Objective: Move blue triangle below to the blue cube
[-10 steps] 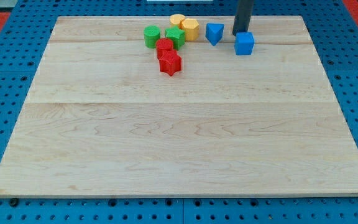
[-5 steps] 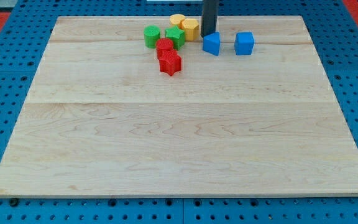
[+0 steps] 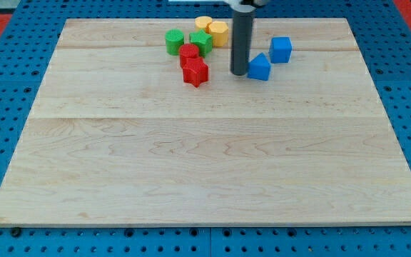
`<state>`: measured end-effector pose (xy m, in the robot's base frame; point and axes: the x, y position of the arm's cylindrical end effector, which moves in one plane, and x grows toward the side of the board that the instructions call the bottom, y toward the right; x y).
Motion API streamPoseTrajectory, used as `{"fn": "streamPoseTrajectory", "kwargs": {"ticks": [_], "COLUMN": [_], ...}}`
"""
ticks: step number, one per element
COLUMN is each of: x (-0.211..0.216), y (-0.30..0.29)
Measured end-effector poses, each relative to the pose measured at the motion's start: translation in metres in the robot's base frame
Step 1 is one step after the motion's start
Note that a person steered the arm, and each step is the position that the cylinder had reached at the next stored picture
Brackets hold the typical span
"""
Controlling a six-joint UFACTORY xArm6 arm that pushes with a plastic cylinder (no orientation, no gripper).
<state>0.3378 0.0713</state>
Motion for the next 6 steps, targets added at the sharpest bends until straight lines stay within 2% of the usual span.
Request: {"fn": "streamPoseTrajectory", "kwargs": {"ticks": [4, 6], "x": [-0.007, 0.008], "y": [0.000, 0.049]}}
